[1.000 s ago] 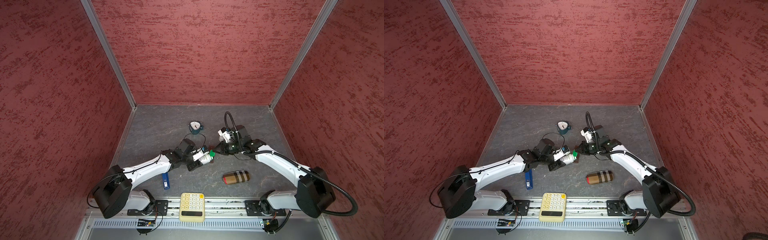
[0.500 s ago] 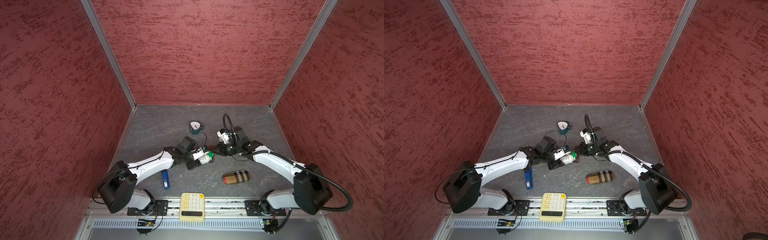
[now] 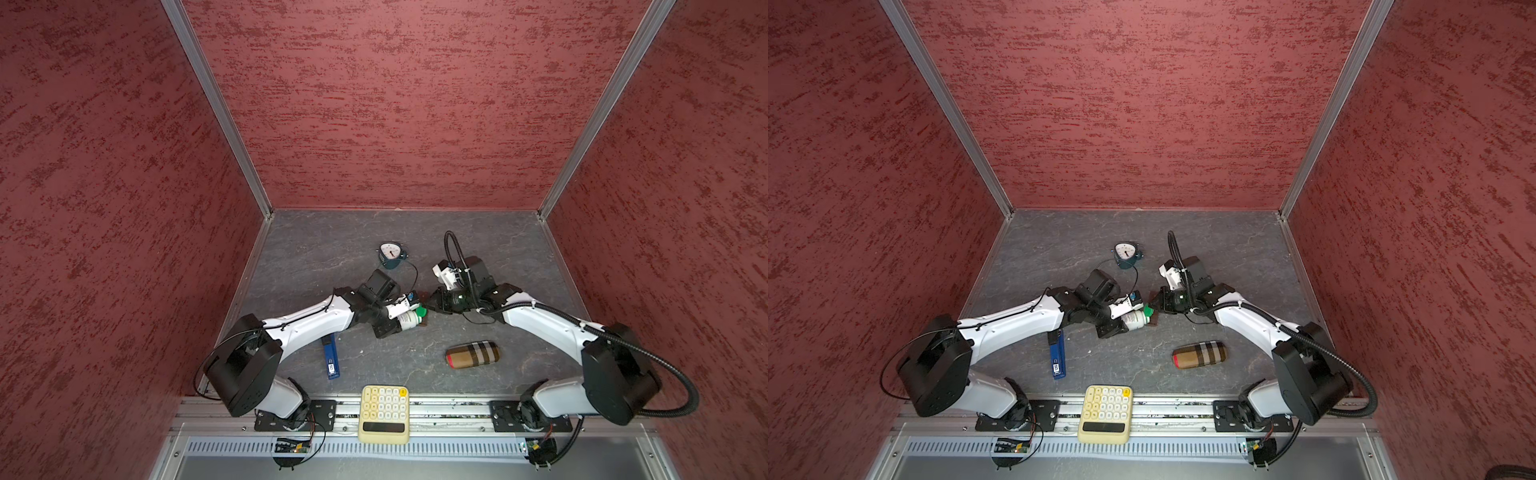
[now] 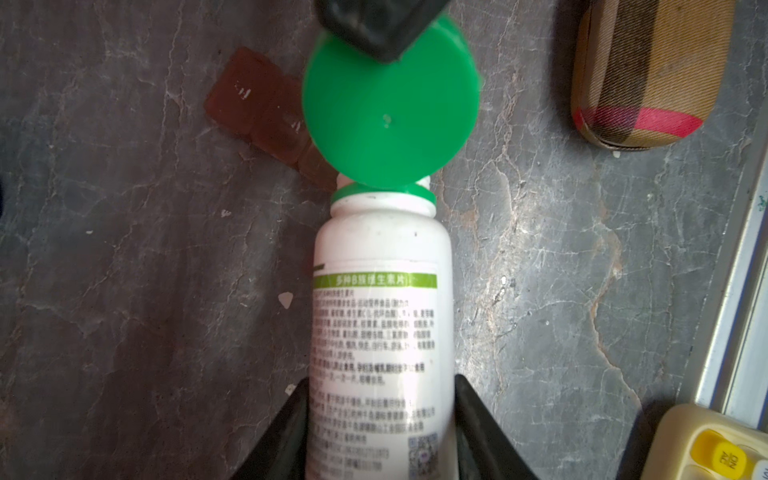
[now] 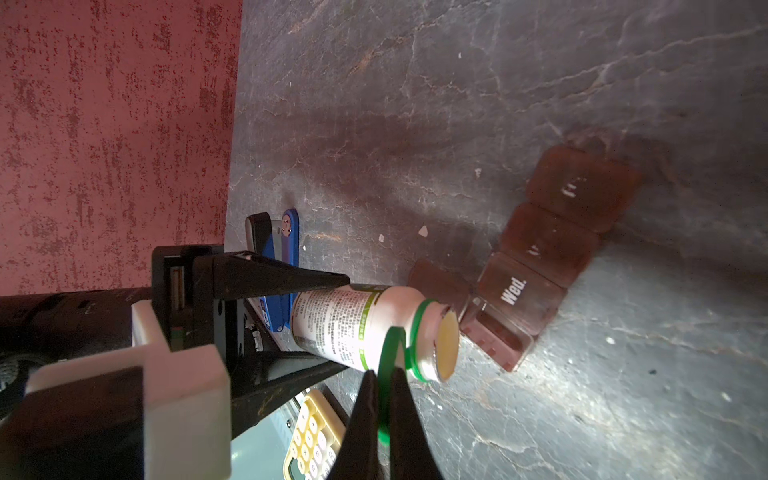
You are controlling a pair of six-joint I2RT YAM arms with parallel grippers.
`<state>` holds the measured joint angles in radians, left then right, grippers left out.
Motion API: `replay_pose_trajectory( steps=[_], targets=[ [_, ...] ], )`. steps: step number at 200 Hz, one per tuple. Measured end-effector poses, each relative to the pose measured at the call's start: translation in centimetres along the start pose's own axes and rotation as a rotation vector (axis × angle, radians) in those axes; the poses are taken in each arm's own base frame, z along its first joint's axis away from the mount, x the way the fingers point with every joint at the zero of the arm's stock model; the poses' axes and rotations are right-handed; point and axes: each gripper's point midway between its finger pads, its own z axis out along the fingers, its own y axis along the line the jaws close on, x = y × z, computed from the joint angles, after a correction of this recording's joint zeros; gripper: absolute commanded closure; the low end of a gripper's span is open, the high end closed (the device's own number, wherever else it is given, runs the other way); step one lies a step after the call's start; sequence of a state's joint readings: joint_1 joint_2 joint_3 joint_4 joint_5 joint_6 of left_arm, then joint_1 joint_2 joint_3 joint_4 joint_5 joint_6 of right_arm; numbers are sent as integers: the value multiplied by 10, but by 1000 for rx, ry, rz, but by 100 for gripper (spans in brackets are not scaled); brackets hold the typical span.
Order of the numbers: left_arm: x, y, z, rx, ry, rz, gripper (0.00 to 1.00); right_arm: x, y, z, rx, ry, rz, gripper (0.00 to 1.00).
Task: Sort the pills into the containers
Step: 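Tilt the bottle toward the red organizer with the right gripper while left holds cap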
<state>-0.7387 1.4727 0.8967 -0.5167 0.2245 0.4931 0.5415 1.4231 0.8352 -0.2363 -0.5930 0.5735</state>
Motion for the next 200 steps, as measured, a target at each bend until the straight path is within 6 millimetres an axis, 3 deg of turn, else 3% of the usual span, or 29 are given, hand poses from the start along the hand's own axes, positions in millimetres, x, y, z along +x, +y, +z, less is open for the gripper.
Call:
replay_pose_trajectory(
  steps=[200],
  targets=[
    [-5, 5, 7, -2, 128, 84, 100, 2, -14, 6, 58, -11, 6, 97]
  ],
)
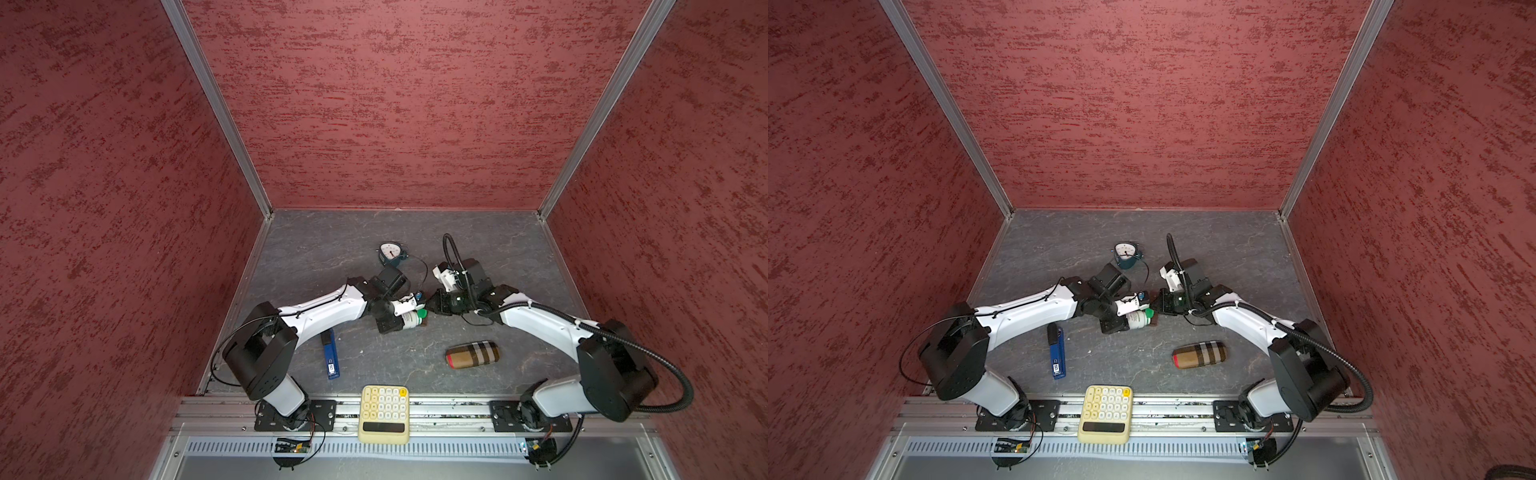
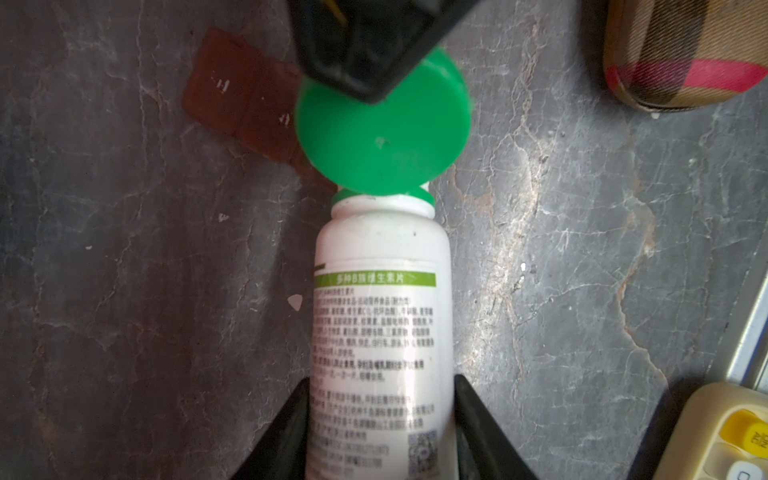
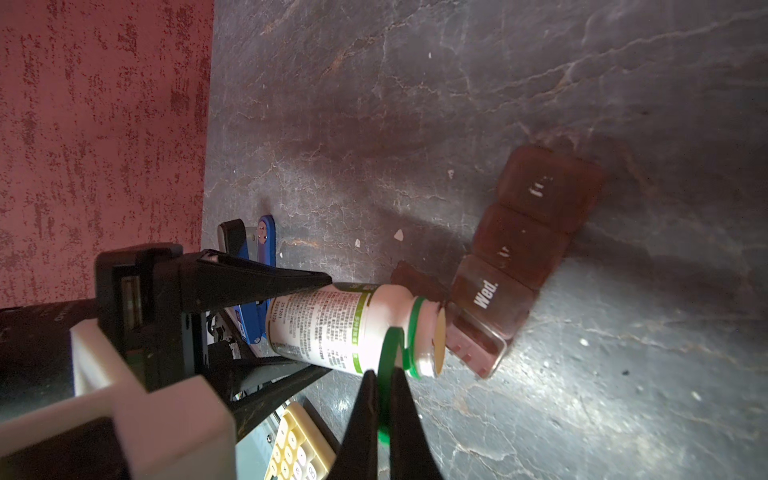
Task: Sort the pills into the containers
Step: 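Tilt the bottle toward the red organizer with the right gripper while left holds cap, then hold the bottle mouth over the organizer compartment to pour pills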
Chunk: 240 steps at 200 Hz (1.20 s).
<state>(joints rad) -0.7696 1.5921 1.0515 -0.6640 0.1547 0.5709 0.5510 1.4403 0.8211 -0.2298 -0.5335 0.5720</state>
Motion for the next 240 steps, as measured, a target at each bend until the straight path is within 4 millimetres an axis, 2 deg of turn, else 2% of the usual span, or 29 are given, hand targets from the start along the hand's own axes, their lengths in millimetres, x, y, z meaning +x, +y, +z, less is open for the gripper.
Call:
replay_pose_trajectory(
  steps=[240],
  targets=[
    [-14, 3, -9, -15, 66, 70, 100, 0, -7, -3, 36, -26, -6, 98]
  ],
)
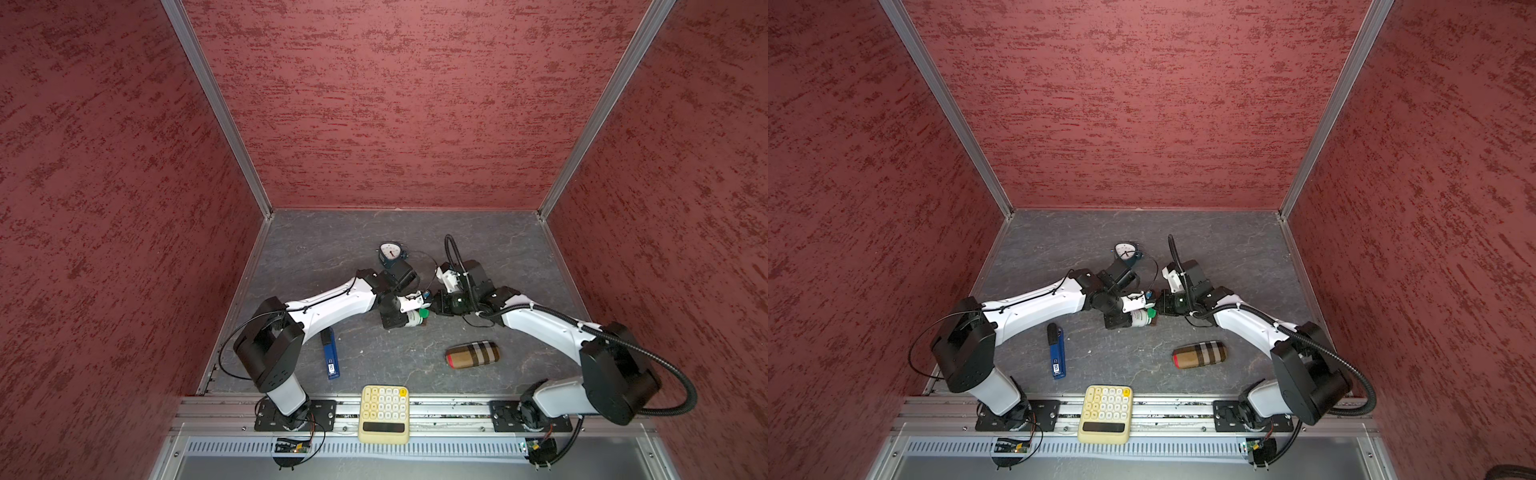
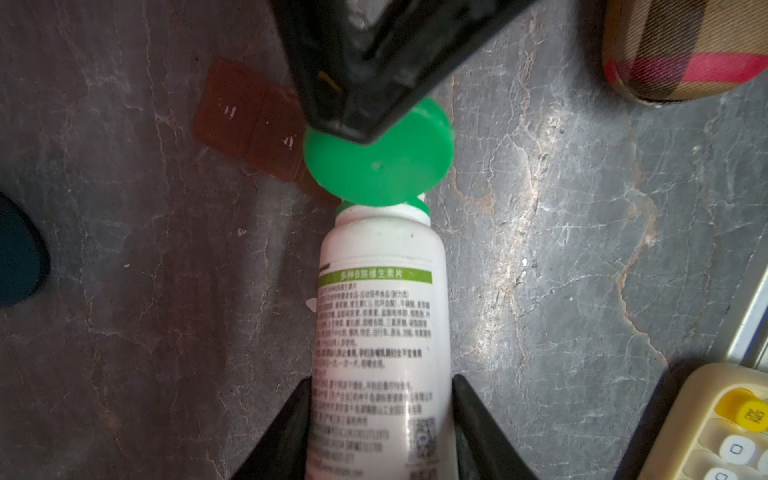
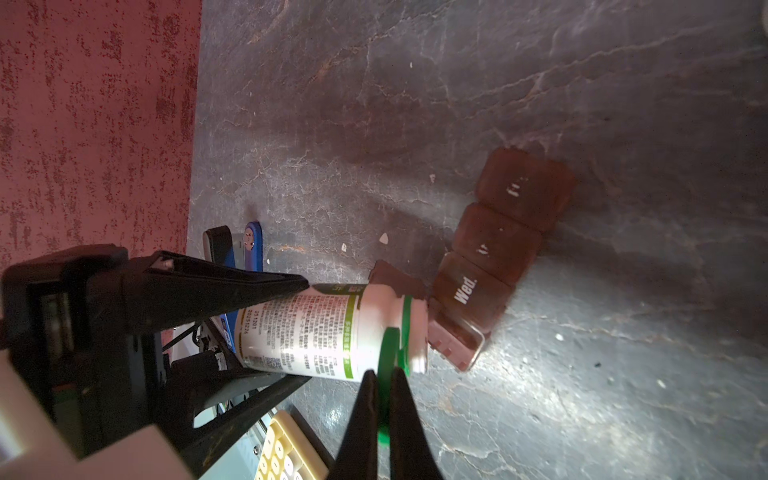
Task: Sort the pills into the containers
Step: 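Hold the bottle mouth over the organizer compartment to pour pills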
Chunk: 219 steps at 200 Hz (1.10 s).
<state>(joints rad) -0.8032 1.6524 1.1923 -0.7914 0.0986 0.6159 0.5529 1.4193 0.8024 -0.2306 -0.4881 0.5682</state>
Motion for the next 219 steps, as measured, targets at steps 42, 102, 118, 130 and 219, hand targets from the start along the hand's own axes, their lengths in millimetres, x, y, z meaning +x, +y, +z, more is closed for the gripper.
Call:
replay_pose_trajectory(
  steps=[42, 102, 118, 130, 219],
  targets=[
    [-3, -1, 2, 2, 1, 8, 100, 1, -1, -1, 4, -2, 0, 98],
    [-4, 0, 2, -4, 2, 19, 100, 1, -2, -2, 9, -6, -1, 98],
    [-6, 1, 1, -9, 5, 24, 100, 1, -2, -2, 10, -6, -3, 98],
    [-7, 2, 1, -10, 11, 30, 100, 1, -2, -2, 11, -6, -4, 98],
    [-10, 3, -4, -7, 34, 44, 100, 0, -3, -2, 19, -10, -7, 98]
  ],
)
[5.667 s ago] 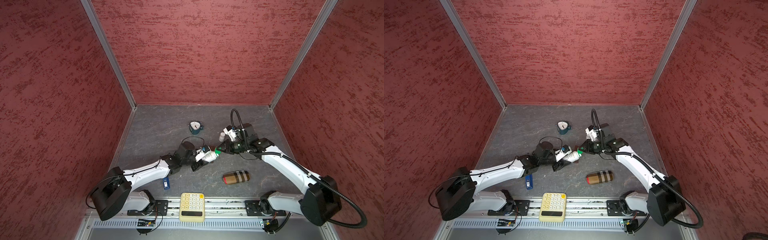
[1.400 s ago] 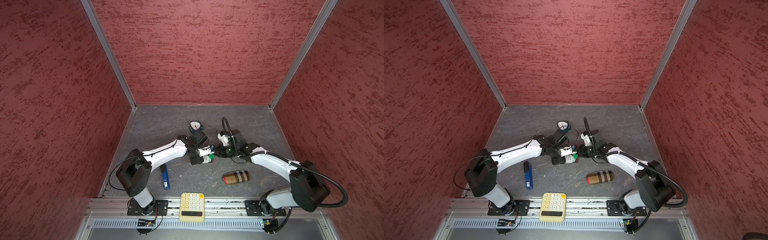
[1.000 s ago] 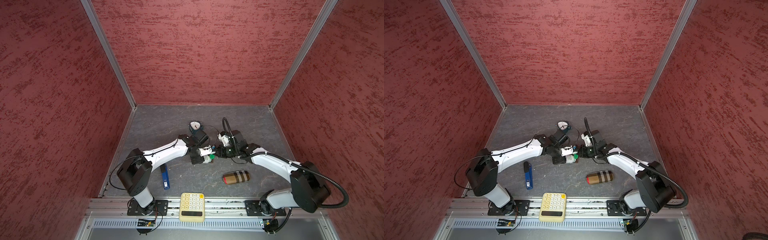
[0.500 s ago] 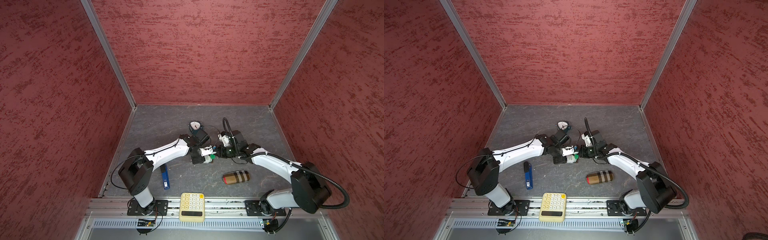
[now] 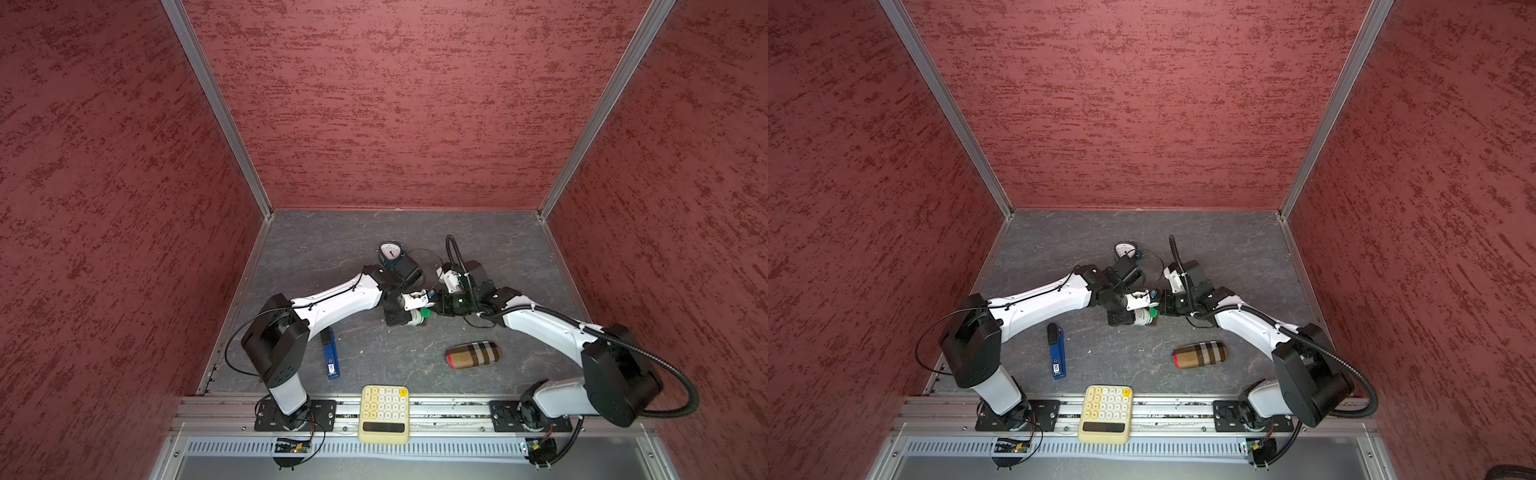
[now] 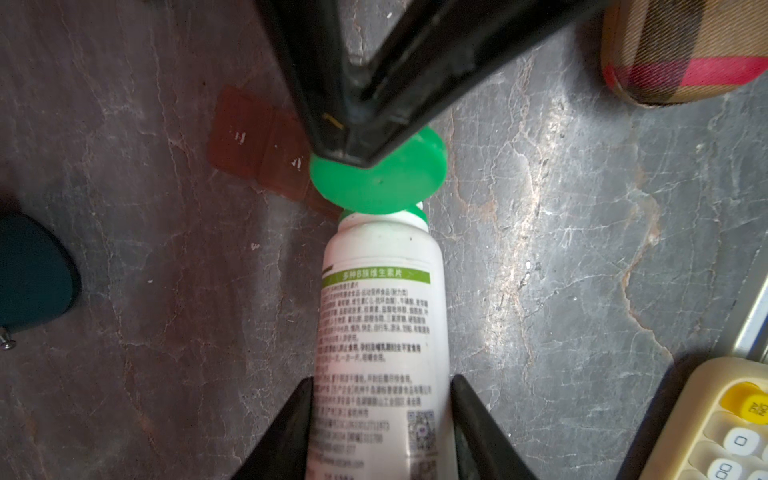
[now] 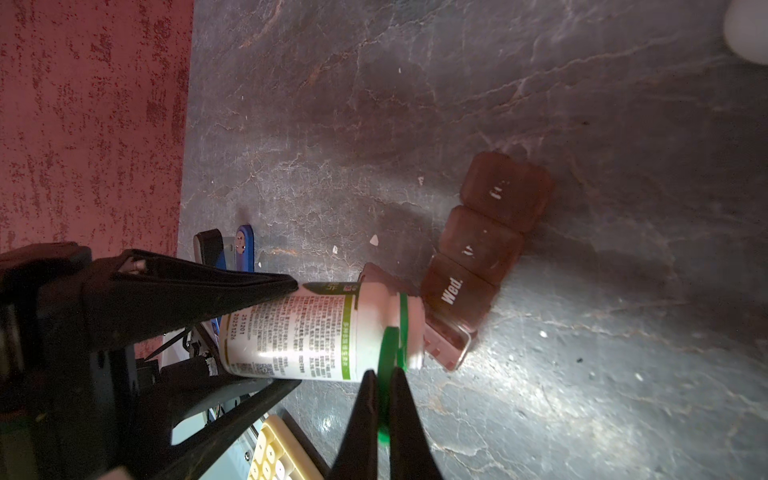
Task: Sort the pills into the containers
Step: 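Hold the bottle mouth over the organizer compartment to pour pills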
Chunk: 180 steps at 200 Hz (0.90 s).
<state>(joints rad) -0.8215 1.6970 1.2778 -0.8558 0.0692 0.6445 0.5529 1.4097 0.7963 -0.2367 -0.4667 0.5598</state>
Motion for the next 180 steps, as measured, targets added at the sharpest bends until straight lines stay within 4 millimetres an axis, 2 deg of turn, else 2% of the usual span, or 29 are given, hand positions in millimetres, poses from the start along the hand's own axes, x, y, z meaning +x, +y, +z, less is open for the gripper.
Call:
replay_pose_trajectory(
  steps=[180],
  targets=[
    [-4, 0, 1, -3, -10, 2, 100, 1, -5, 0, 14, -2, 7, 97]
  ],
)
